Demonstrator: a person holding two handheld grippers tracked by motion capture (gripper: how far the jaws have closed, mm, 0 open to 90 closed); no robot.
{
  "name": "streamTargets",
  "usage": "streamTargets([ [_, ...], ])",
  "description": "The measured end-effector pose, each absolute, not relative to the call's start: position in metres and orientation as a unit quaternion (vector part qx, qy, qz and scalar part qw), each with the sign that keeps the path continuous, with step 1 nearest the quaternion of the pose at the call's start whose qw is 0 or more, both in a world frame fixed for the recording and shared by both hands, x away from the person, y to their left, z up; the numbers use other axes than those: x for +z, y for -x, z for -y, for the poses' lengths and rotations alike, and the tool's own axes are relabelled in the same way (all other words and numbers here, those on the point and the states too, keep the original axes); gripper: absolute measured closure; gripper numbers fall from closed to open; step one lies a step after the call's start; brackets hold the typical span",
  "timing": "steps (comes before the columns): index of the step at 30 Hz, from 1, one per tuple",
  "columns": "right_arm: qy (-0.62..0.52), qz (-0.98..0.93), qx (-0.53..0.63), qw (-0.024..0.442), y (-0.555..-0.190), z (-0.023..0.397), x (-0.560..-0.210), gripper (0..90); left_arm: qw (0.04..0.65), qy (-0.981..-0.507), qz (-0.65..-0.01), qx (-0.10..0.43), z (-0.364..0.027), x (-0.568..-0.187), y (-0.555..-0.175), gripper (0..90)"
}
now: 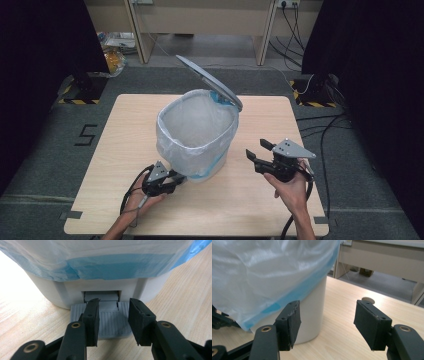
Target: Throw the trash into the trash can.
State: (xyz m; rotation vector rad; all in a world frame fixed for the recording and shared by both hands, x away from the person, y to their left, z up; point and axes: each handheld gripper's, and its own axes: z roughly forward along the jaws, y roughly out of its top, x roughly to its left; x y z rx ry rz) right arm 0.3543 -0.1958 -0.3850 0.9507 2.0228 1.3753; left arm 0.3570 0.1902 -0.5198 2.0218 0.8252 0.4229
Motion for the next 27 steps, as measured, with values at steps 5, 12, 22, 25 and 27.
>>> streamTargets([
  [5,-0.364,-0.754,0.489,0.247,-0.352,0.201,-0.403,37.5,0.444,-0.814,-0.334,0.170,-0.190,-0.520,-0.357,60.3],
  [12,-0.374,-0.760,0.474,0.240,-0.349,0.207,-0.422,37.5,0.443,-0.814,-0.334,0.170,-0.190,-0.520,-0.357,60.3],
  [22,-0.390,-0.765,0.458,0.229,-0.347,0.213,-0.443,37.5,0.444,-0.814,-0.334,0.170,-0.190,-0.520,-0.357,60.3],
  [25,-0.392,-0.767,0.455,0.227,-0.346,0.214,-0.448,37.4,0.443,-0.814,-0.334,0.170,-0.190,-0.520,-0.357,60.3],
  [27,-0.397,-0.768,0.451,0.223,-0.344,0.215,-0.454,37.0,0.444,-0.814,-0.333,0.170,-0.190,-0.520,-0.357,60.3],
])
